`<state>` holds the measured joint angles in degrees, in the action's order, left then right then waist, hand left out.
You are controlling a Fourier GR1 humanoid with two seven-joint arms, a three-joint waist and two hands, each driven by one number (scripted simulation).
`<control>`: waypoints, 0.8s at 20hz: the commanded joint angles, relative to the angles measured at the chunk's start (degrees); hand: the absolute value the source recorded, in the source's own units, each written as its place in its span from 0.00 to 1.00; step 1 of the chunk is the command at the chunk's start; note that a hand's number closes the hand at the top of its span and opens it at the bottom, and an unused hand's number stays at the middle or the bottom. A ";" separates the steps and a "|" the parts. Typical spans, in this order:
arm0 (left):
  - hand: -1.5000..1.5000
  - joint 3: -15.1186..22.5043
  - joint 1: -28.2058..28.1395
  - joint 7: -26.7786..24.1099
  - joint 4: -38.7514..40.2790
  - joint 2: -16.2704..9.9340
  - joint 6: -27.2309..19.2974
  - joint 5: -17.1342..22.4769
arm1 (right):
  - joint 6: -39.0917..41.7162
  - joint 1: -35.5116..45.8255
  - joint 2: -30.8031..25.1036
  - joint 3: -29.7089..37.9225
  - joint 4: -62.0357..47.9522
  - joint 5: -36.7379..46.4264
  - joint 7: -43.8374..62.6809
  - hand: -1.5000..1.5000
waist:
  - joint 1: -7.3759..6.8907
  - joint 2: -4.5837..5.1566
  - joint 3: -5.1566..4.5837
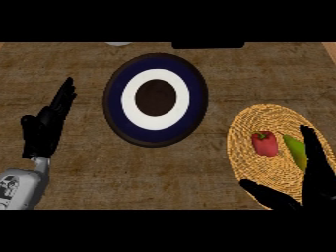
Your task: Pick the bell pepper from the placemat and place it in the plate
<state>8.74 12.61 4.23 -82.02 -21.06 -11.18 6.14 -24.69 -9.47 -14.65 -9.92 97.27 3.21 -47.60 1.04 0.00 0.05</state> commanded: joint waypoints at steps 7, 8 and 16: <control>0.50 0.41 1.95 0.55 1.21 2.26 -0.17 -1.50 | 1.20 -17.14 -15.75 8.55 11.30 7.48 14.84 0.00 | 0.39 0.06 -0.24; 0.50 -0.96 1.72 -0.48 2.79 1.34 0.76 -0.91 | 1.83 -20.64 -16.23 7.32 14.78 8.62 16.51 0.00 | 0.51 0.01 -0.25; 0.50 -0.63 2.18 2.44 0.30 2.89 1.62 -2.43 | 6.47 -17.15 -17.42 5.74 20.56 17.95 37.42 0.00 | -1.04 0.03 -0.08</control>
<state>8.31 13.75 4.47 -80.81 -18.66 -10.17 4.12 -19.80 -28.84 -32.31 -2.68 117.08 16.36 -18.47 0.49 -0.01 -0.10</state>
